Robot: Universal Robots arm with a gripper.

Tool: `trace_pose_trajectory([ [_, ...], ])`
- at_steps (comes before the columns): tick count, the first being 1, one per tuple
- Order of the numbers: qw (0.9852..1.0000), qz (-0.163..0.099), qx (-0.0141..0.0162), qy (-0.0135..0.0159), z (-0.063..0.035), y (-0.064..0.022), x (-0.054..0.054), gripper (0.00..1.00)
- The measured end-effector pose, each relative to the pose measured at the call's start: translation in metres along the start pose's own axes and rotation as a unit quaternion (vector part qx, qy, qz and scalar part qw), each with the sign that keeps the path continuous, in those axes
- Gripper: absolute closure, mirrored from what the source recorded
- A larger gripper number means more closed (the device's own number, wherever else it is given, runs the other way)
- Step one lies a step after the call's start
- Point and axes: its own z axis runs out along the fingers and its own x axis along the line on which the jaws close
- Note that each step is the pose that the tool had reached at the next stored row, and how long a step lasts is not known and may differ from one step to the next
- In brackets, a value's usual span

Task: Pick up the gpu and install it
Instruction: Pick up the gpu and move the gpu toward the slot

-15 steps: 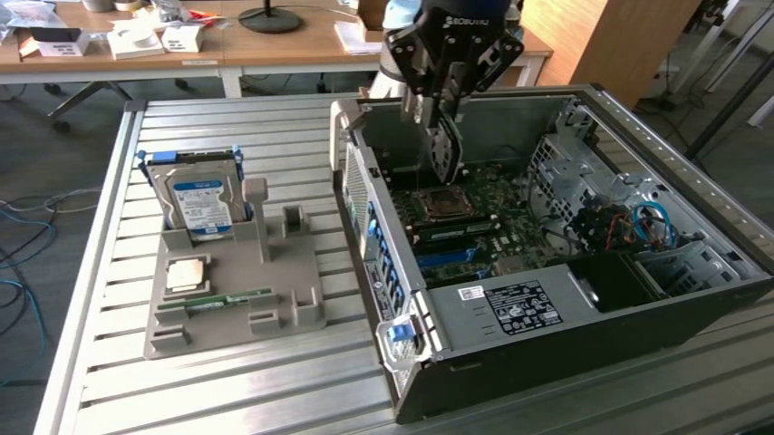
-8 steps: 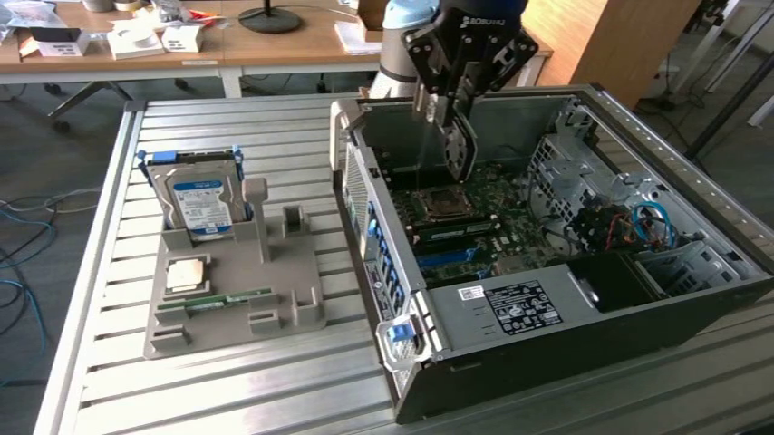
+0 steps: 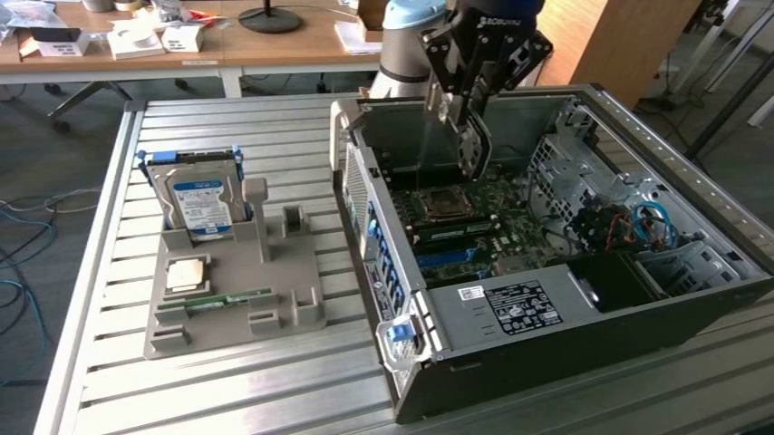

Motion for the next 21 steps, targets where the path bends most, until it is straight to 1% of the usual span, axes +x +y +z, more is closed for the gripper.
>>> trace_pose_trajectory([
  [5,1.0000,0.000,0.0000,0.0000,0.0004,0.0012,-0.013,0.74],
  [11,1.0000,0.000,0.0000,0.0000,0.0010,0.0029,-0.034,0.74],
  [13,1.0000,-0.001,0.0000,0.0000,0.0011,0.0032,-0.039,0.74],
  [19,1.0000,-0.001,0.0000,0.0000,0.0011,0.0033,-0.040,0.74],
  [21,1.0000,-0.002,-0.0001,0.0001,0.0012,0.0034,-0.042,0.74],
])
